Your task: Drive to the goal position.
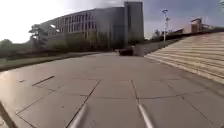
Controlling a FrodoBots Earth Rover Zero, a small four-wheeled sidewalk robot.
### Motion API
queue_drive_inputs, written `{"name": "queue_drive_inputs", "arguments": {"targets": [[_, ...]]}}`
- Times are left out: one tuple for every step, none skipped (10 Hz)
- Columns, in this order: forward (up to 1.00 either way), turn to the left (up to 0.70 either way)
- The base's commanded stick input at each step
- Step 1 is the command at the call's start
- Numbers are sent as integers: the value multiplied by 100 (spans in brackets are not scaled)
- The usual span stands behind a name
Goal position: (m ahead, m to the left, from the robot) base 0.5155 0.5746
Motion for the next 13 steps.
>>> {"name": "queue_drive_inputs", "arguments": {"targets": [[0,45],[0,45],[0,45],[0,45],[0,45],[0,45],[0,45],[0,31],[0,9],[85,0],[85,0],[85,0],[85,-2]]}}
